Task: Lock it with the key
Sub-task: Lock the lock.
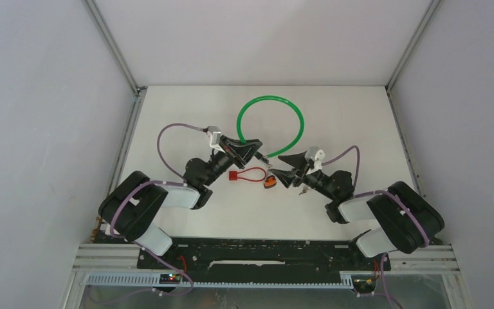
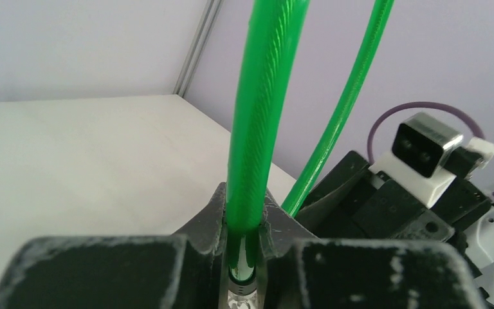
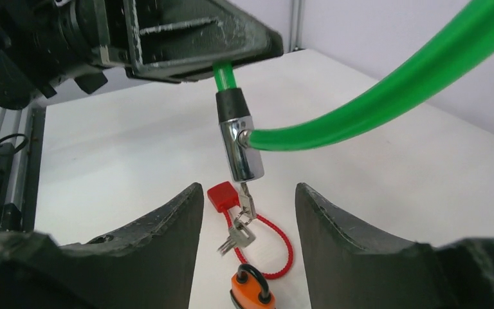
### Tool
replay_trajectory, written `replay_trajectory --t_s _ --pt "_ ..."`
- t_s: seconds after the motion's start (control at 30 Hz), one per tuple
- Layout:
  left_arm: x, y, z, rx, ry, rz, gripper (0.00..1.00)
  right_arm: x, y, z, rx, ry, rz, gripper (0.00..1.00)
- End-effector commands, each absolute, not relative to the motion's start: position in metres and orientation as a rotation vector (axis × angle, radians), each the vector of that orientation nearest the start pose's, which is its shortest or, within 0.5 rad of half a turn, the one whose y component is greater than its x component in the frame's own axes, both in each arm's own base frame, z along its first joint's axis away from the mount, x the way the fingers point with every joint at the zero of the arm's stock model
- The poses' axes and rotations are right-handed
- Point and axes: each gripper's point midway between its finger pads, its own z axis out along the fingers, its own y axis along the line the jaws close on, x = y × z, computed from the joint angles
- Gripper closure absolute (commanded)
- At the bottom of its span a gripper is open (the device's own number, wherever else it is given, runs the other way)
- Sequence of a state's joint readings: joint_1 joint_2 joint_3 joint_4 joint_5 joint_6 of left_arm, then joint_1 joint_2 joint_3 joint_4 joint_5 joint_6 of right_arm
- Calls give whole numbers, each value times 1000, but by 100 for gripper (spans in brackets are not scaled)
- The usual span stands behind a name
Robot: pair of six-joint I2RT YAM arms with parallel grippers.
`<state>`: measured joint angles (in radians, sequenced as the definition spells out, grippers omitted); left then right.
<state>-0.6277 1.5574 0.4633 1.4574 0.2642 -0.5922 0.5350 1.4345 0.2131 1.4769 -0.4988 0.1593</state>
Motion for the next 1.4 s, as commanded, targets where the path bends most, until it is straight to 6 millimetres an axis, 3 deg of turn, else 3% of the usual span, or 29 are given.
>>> replay_trajectory --t_s 0.0,0.23,0.9,1.13,1.37 --pt "285 -286 292 267 1077 -1206 100 257 275 188 -788 1129 861 43" --pt "279 -292 293 312 1071 -1236 100 263 282 177 -812 1131 774 46" --pt "279 -297 293 320 1077 -1267 100 265 289 169 -838 1120 667 81" --pt "279 -298 293 319 1079 -1270 100 270 290 168 -828 1116 500 100" --pt "279 -298 293 319 1080 -1274 100 277 289 167 -815 1116 307 100"
